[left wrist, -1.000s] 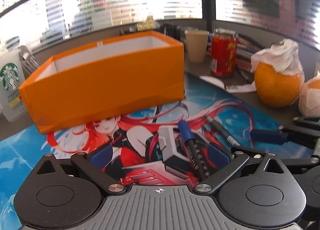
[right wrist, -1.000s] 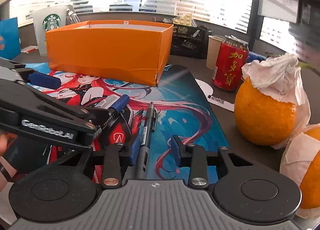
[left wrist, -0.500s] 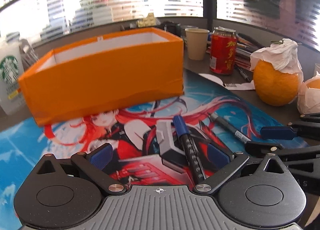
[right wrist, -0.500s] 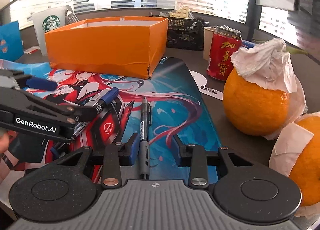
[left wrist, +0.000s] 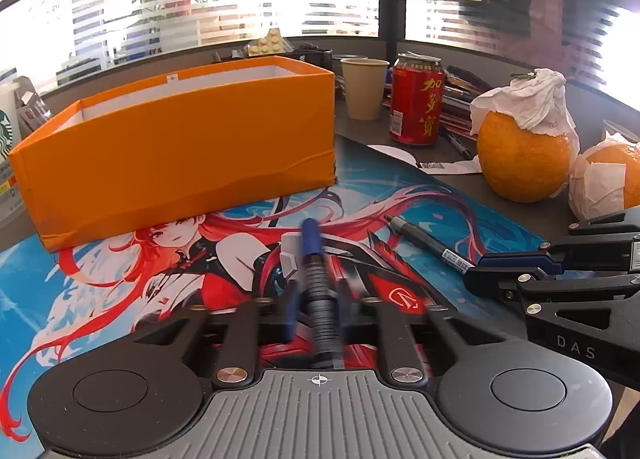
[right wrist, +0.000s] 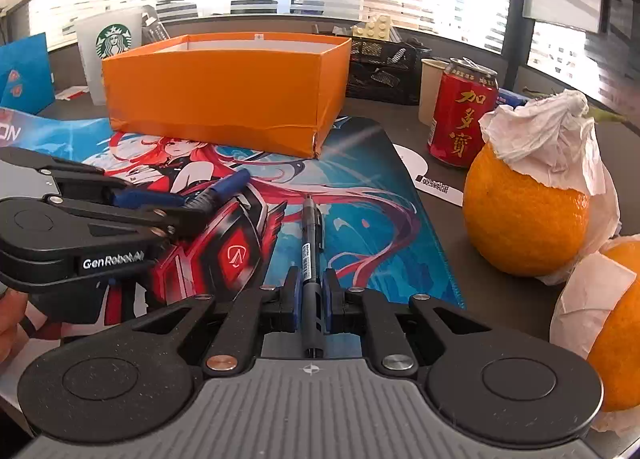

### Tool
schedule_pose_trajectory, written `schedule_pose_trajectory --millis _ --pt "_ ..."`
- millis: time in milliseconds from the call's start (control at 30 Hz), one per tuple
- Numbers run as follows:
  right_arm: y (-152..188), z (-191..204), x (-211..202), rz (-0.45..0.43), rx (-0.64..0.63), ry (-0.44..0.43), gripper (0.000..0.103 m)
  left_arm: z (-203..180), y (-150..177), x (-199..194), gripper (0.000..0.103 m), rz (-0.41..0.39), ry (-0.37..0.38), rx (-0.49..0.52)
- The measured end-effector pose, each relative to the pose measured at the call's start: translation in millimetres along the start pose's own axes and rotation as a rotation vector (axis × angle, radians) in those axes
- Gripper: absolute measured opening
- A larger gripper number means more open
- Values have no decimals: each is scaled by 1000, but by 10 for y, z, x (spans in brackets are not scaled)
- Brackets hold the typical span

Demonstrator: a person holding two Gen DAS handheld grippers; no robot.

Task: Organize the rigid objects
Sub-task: 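Grasp the black marker with the left gripper while the right gripper grasps the black pen, then carry the black marker and pen over the orange box with both grippers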

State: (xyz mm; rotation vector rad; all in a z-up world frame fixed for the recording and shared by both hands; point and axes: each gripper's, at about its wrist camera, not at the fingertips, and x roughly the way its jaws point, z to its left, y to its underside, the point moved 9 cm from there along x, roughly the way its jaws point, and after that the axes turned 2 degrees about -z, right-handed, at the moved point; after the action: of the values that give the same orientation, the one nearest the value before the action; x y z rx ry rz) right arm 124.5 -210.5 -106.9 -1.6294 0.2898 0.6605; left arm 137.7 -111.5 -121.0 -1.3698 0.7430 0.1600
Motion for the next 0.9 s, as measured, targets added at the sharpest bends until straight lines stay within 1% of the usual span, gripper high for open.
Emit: schedule_pose_trajectory --millis 100,233,400,633,767,900 --pt "-2 -8 2 -3 17 -1 10 30 2 -8 11 5 13 -16" --pt "-6 -23 5 -2 44 -10 10 102 5 -59 11 8 0 -21" --pt "-33 -23 13 7 145 -93 10 275 -45 -205 11 -31 -41 -37" --pt "-115 94 33 17 230 -185 10 550 -60 -361 11 -48 -75 -74" --pt "-207 186 41 8 246 -215 10 673 -56 -453 11 -55 -89 -94" --pt "-324 313 17 -10 232 -231 10 782 -98 -499 11 -62 -102 -108"
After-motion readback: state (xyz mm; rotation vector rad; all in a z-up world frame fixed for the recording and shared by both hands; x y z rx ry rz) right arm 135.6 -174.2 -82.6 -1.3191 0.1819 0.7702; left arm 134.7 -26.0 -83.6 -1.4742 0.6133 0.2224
